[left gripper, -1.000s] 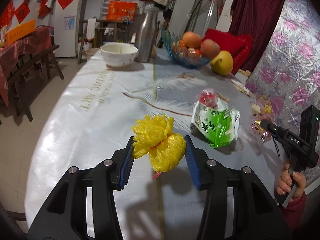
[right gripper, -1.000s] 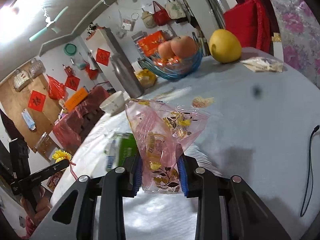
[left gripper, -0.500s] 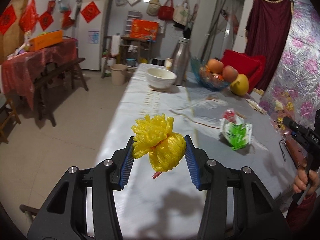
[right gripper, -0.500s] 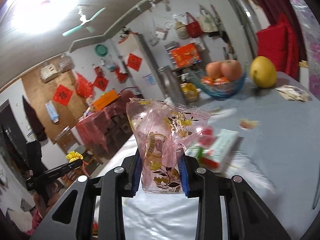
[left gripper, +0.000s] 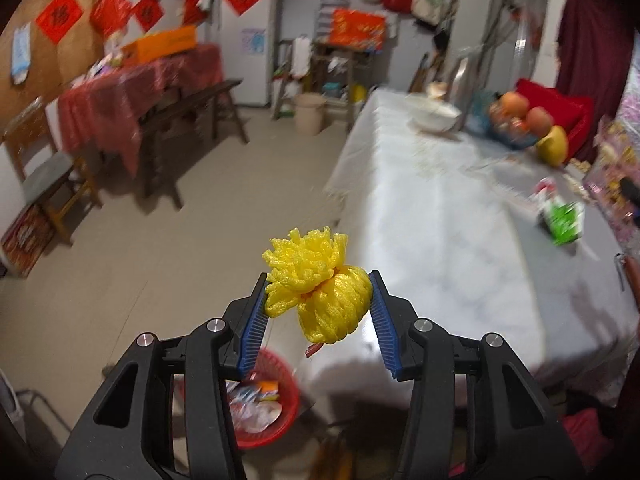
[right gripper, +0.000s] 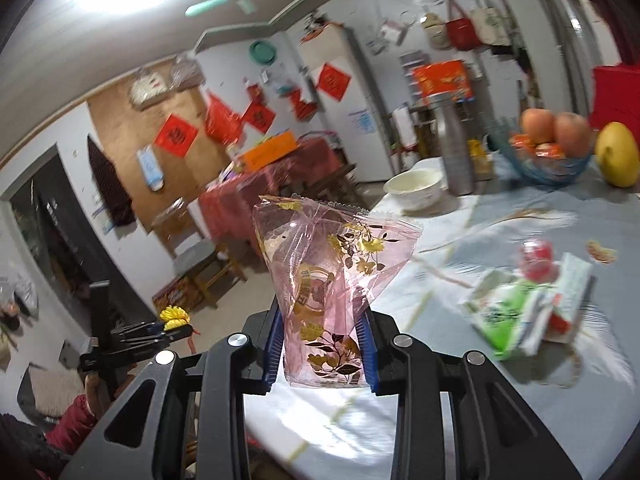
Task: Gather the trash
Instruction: 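Drop the flower into the red basket with left tool while right tool drops the bag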
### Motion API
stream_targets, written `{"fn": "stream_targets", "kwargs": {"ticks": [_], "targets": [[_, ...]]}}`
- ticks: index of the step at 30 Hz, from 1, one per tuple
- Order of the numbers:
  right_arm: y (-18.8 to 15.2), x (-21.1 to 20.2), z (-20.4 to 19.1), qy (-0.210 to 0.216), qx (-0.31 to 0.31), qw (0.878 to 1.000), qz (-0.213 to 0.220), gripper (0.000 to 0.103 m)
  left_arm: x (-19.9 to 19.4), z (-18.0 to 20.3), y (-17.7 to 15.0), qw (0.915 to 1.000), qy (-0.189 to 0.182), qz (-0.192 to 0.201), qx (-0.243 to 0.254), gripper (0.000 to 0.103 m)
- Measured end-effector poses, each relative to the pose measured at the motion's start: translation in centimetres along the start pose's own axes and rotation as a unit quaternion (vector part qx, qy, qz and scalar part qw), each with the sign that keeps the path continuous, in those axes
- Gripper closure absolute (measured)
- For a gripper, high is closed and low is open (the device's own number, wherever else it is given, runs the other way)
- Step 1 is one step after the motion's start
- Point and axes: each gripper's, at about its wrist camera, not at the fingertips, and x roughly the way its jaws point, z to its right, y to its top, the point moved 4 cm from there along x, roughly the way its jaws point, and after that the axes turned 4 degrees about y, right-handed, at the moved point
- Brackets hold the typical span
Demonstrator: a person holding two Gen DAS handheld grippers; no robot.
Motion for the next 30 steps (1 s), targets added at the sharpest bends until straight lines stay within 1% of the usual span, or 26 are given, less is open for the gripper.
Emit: {"fn": "stream_targets", "kwargs": {"ticks": [5, 9, 10, 11, 12, 13, 14, 15, 19, 23, 28, 30], "targets": [[-0.5, 3.1, -3.4, 0.016, -0.019, 0.999, -0.036, 0.07, 2.3, -5.2, -3.2, 0.9981, 0.013, -0.041, -0.044, 0.055], [-0.8, 5.6, -6.1, 0.032, -0.031, 0.997, -0.067, 0.07, 4.8, -8.1, -5.7, 0.9949, 0.022, -0.076, -0.062, 0.054], [-1.0, 6.4, -6.7, 0.036, -0.035, 0.996, -0.076, 0.07, 5.2, -8.6, -6.2, 0.994, 0.022, -0.084, -0.066, 0.053], [-1.1, 6.7, -7.1, 0.037, -0.037, 0.995, -0.081, 0.07, 5.5, -9.1, -6.7, 0.9929, 0.022, -0.092, -0.072, 0.044], [-1.3, 7.5, -7.9, 0.042, -0.041, 0.994, -0.091, 0.07, 5.9, -9.9, -7.3, 0.9914, 0.024, -0.099, -0.082, 0.039], [-1.5, 7.9, -8.4, 0.044, -0.043, 0.993, -0.096, 0.07, 6.0, -10.3, -7.7, 0.9906, 0.026, -0.101, -0.089, 0.029], [-1.7, 8.4, -9.0, 0.048, -0.046, 0.993, -0.102, 0.07, 6.0, -10.7, -7.9, 0.9901, 0.03, -0.1, -0.093, 0.023], [-1.9, 9.0, -9.7, 0.052, -0.049, 0.991, -0.109, 0.07, 5.9, -11.2, -8.1, 0.9897, 0.035, -0.099, -0.096, 0.021], [-2.7, 10.8, -12.0, 0.066, -0.062, 0.987, -0.131, 0.07, 5.1, -12.6, -8.2, 0.9892, 0.044, -0.091, -0.106, 0.015], [-3.6, 12.3, -13.9, 0.079, -0.073, 0.982, -0.153, 0.07, 3.9, -13.5, -7.5, 0.9889, 0.067, -0.071, -0.112, 0.009], [-4.8, 14.6, -17.1, 0.106, -0.097, 0.972, -0.185, 0.069, 2.5, -15.1, -6.6, 0.9867, 0.099, -0.05, -0.119, 0.007], [-5.4, 15.7, -18.8, 0.119, -0.11, 0.966, -0.2, 0.069, 2.0, -15.9, -6.3, 0.985, 0.11, -0.045, -0.125, 0.007]]}}
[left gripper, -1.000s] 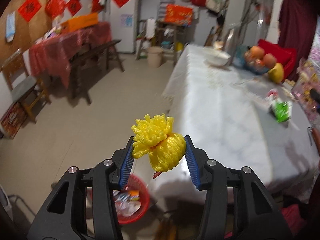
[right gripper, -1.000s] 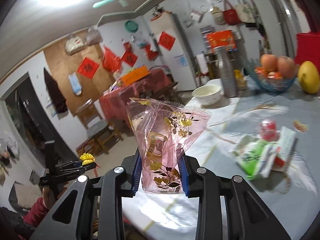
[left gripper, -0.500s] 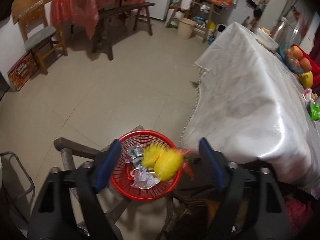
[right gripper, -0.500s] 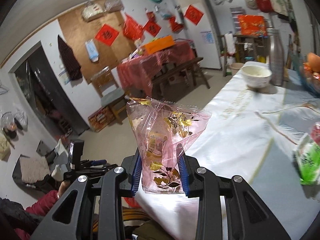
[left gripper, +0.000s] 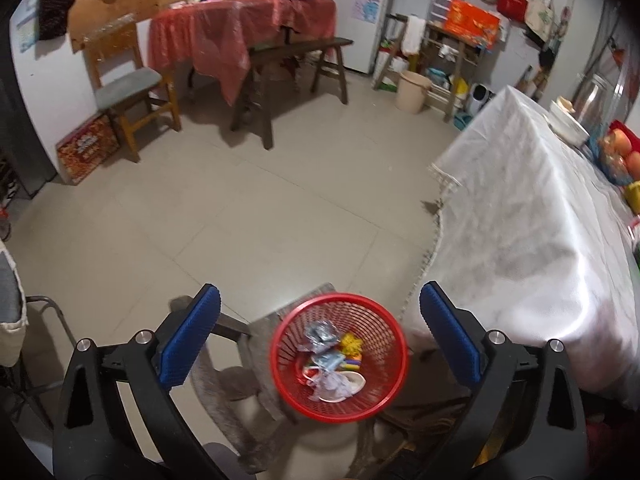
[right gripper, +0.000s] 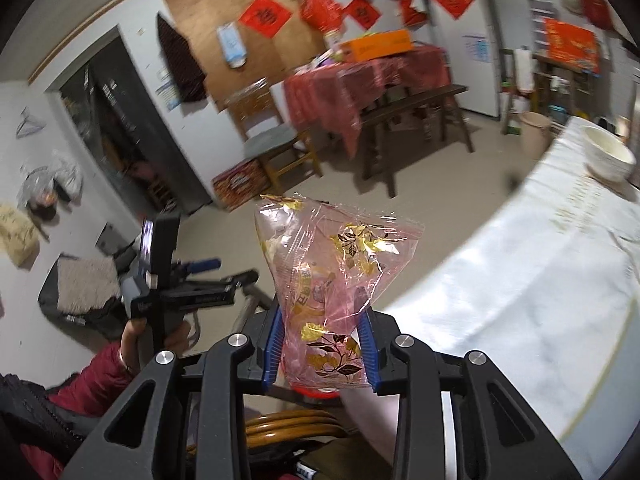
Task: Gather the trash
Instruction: 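Drop the flower into the red basket with left tool while right tool drops the bag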
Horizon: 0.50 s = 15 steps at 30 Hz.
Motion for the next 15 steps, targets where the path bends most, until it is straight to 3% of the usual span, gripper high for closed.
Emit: {"fn": "stream_targets", "kwargs": {"ticks": [9, 12, 14, 15], "targets": [[-0.2, 9.3, -4.9, 0.046, -0.045, 0.994, -0.092, 0.066, -1.1, -5.2, 1.5, 0.9974, 0.016, 0.016, -0.069, 0.007], [-0.4, 12.6, -5.8, 0.053, -0.052, 0.99, -0.122, 0.057, -1.5, -5.8, 1.7, 0.9969, 0.02, 0.022, -0.072, 0.007], [-0.6, 14.7, -6.1, 0.054, -0.055, 0.988, -0.137, 0.04, -1.7, -6.1, 1.9, 0.9967, 0.021, 0.026, -0.074, 0.007], [-0.7, 15.6, -6.1, 0.049, -0.052, 0.987, -0.143, 0.039, -1.7, -6.1, 1.8, 0.9967, 0.02, 0.027, -0.074, 0.007]]}}
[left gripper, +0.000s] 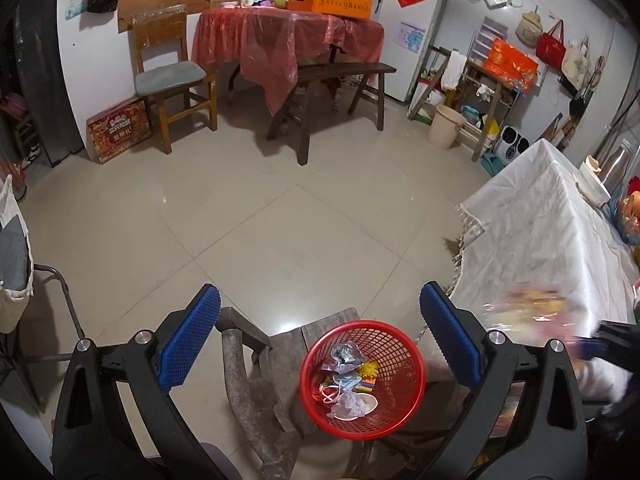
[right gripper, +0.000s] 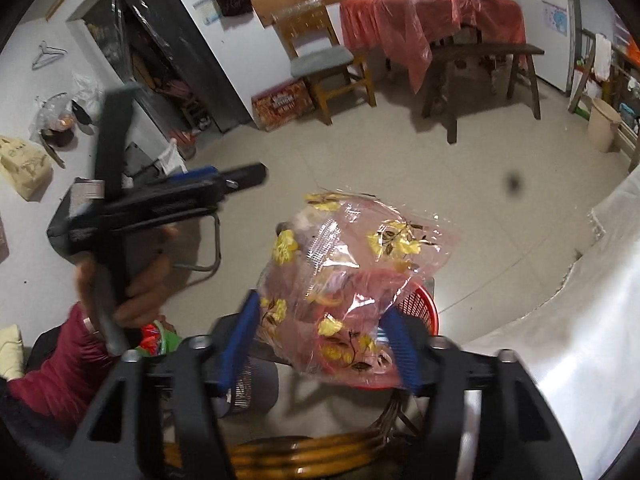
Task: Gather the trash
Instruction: 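Drop the flower into the red basket with left tool while right tool drops the bag, then move both open tools back over the table toward the green tea carton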
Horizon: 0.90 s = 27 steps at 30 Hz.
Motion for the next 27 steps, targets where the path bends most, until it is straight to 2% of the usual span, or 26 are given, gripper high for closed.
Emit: {"fn": "stream_targets", "kwargs": {"ticks": [3, 6, 10, 20, 27], "targets": [[0.1, 1.0, -0.1, 0.002, 0.011, 1.0, -0.009, 0.039, 0.0, 0.1, 0.0, 1.0, -0.004, 0.001, -0.001, 0.007], [0.1, 0.5, -0.1, 0.001, 0.009, 1.0, -0.006, 0.032, 0.0, 0.3, 0.0, 1.0, -0.006, 0.002, 0.001, 0.007], [-0.5, -0.6, 0.4, -0.002, 0.011, 1.0, 0.007, 0.032, 0.1, 0.7, -0.2, 0.9999, -0.009, -0.001, 0.005, 0.007], [-1.3, -6.3, 3.5, -0.023, 0.046, 0.996, 0.071, 0.031, -0.4, 2.6, -0.2, 0.9996, -0.017, 0.003, 0.022, 0.007], [-3.0, -11.5, 6.9, -0.054, 0.082, 0.987, 0.127, 0.029, -1.1, 4.8, -0.1, 0.9988, -0.023, 0.01, 0.043, 0.007]]}}
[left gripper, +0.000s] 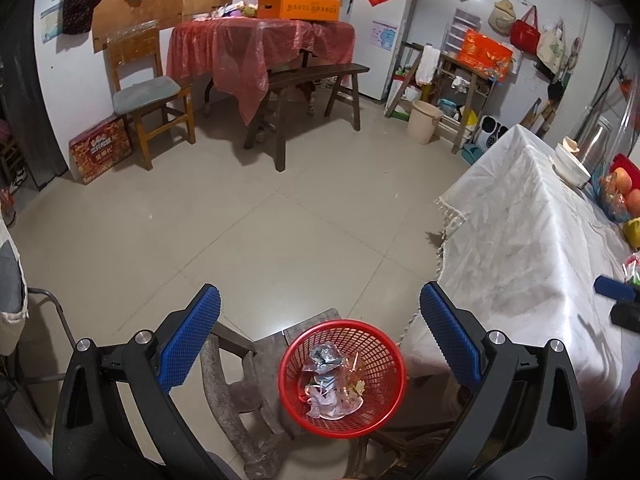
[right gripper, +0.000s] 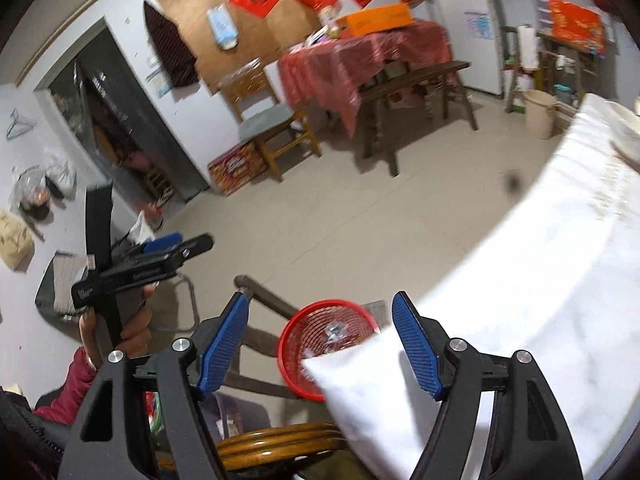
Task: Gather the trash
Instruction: 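Move both open tools back over the table toward the green tea carton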
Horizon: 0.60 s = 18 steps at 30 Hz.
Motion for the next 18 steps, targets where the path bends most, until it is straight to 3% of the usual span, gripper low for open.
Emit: {"fn": "stream_targets", "kwargs": {"ticks": [10, 18], "targets": [[-0.9, -8.6, 7.2, -0.063, 0.056, 0.992, 0.092, 0.022, -1.1, 4.1, 0.0, 0.9992, -0.02, 0.009, 0.033, 0.007], [-3.8, -17.3, 13.1, -0.124, 0.11, 0.97, 0.176, 0.019, -1.8, 9.8, -0.2, 0.9962, -0.052, 0.007, 0.069, 0.007]]}}
